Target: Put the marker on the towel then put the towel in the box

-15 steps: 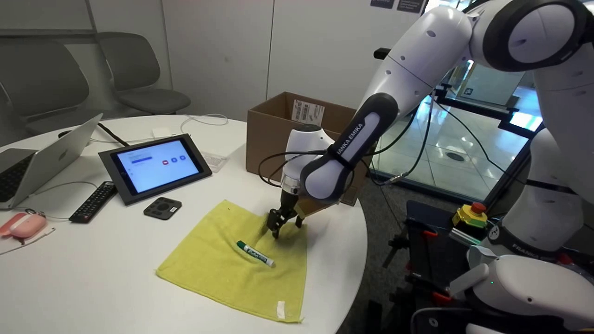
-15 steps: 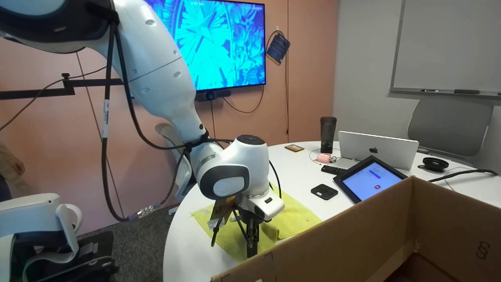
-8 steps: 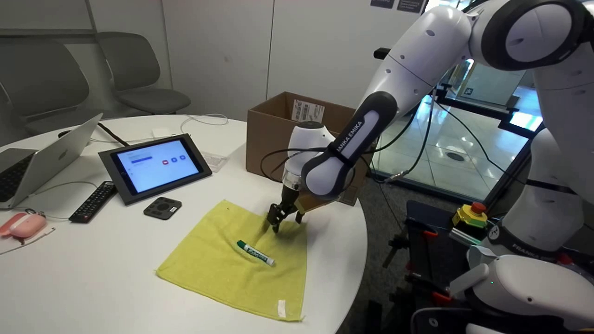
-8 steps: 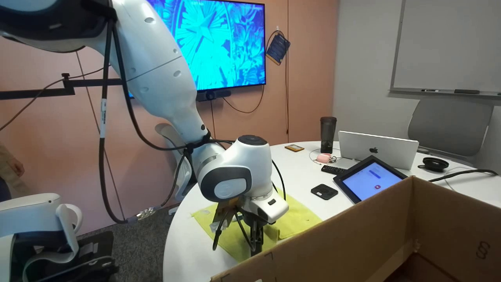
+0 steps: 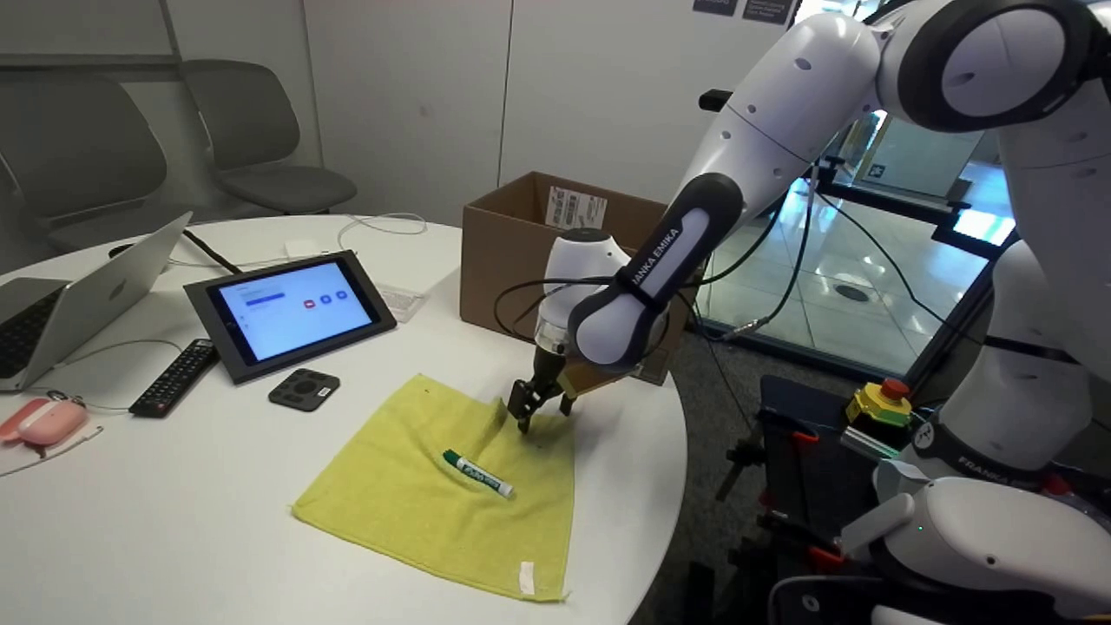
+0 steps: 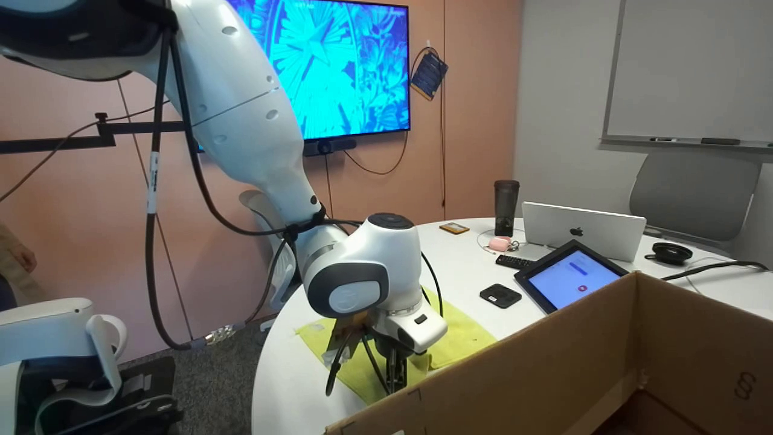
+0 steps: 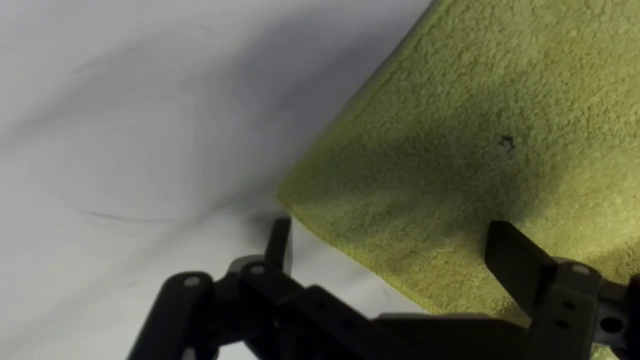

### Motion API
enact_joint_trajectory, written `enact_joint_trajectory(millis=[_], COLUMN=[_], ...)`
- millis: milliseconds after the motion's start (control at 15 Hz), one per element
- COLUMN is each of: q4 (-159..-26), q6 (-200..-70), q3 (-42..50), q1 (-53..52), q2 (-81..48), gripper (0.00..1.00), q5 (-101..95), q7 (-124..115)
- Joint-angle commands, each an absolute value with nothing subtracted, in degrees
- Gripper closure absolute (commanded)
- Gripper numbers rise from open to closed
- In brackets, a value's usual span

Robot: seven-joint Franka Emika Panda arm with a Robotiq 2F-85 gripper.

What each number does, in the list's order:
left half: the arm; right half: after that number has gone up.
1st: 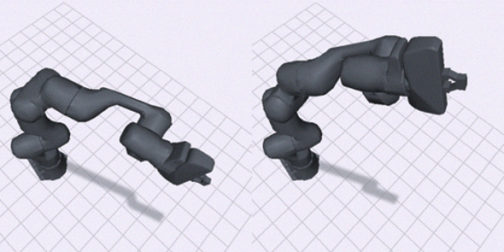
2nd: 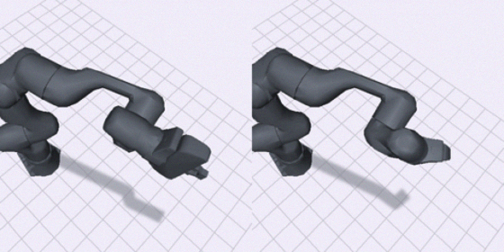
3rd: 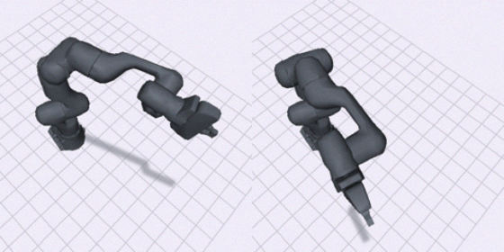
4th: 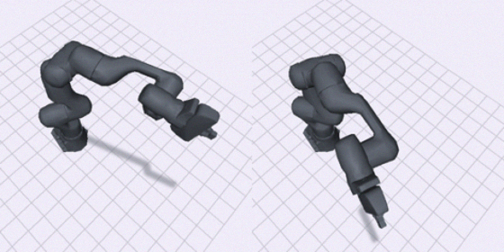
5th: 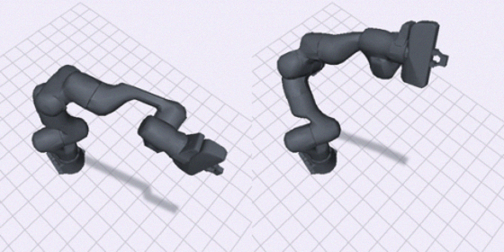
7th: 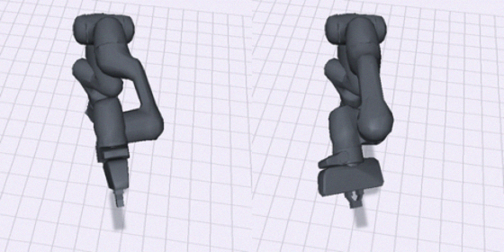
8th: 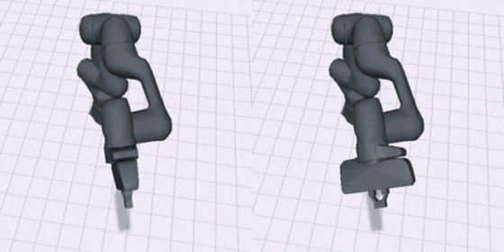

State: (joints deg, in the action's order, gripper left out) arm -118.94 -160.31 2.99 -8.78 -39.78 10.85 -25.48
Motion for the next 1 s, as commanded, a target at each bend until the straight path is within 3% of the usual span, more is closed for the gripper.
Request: enact_joint_trajectory(millis=[0, 400, 533, 933], q4=[-119.48, -119.06, -119.03, -118.98], q6=[-160.60, -159.46, -158.77, -156.48], q3=[2.33, 1.47, 1.48, -0.71], q1=[-8.90, -8.74, -8.87, -7.85], q2=[-39.63, -39.61, -39.44, -38.12], gripper=[0.00, 0.00, 0.26, 0.76], q5=[10.94, 10.75, 10.62, 10.90], q7=[-23.88, -21.88, -21.55, -19.08])
